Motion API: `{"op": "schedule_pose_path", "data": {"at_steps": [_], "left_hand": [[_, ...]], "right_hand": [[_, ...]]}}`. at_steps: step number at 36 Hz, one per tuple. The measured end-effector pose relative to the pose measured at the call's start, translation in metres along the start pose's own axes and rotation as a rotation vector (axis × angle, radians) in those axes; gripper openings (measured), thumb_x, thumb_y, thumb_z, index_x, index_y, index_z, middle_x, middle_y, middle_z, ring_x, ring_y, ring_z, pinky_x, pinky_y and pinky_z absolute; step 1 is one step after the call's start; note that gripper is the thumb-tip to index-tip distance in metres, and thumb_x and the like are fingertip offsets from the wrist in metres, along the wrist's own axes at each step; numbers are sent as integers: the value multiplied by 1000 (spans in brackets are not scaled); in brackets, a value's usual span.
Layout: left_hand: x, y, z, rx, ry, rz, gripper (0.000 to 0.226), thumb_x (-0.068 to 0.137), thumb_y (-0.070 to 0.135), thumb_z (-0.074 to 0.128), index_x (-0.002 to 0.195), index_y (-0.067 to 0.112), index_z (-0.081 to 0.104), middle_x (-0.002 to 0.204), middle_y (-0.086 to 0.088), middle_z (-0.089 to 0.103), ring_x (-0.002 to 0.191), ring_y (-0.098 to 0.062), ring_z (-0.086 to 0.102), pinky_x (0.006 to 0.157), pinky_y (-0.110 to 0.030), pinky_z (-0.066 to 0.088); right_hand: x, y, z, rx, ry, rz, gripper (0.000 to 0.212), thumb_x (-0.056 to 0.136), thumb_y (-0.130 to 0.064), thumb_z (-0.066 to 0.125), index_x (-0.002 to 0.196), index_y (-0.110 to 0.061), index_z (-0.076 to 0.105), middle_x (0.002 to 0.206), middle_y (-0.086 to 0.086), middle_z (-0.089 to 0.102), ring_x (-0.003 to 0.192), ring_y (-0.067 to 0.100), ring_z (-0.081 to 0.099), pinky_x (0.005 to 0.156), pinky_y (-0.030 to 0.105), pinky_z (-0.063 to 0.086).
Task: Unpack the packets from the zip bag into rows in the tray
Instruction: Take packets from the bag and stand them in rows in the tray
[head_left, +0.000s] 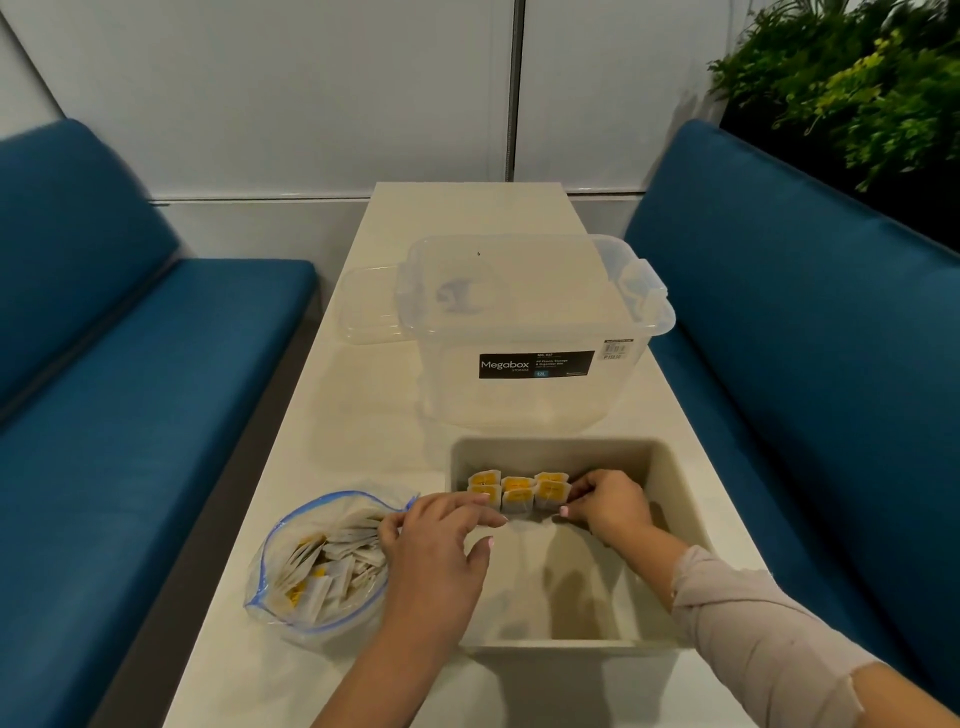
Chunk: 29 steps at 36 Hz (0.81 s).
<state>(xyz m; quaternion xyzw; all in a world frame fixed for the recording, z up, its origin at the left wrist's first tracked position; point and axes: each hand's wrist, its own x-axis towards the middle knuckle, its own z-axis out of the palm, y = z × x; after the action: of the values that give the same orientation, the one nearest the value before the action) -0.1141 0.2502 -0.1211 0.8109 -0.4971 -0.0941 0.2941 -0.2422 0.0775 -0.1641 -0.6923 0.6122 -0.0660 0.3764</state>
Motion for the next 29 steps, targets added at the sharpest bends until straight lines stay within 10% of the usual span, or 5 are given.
{"op": "schedule_pose_path", "data": {"at_steps": [17, 29], "left_hand": [[-8, -73, -95, 29, 210, -298, 39, 76, 7, 67, 67, 44, 60, 130, 10, 51, 128, -18, 36, 103, -44, 32], [-35, -104, -98, -101, -25, -403, 59, 77, 7, 65, 132, 20, 51, 142, 4, 45, 129, -9, 42, 98, -10, 25]], "right_hand": [[-49, -48, -16, 207, 81, -268, 24, 69, -15, 82, 76, -24, 61, 70, 0, 62, 71, 18, 61, 70, 36, 54], [-125, -147, 55, -154, -176, -734, 12, 87, -31, 63, 97, -33, 70, 91, -12, 69, 89, 7, 60, 71, 21, 41]]}}
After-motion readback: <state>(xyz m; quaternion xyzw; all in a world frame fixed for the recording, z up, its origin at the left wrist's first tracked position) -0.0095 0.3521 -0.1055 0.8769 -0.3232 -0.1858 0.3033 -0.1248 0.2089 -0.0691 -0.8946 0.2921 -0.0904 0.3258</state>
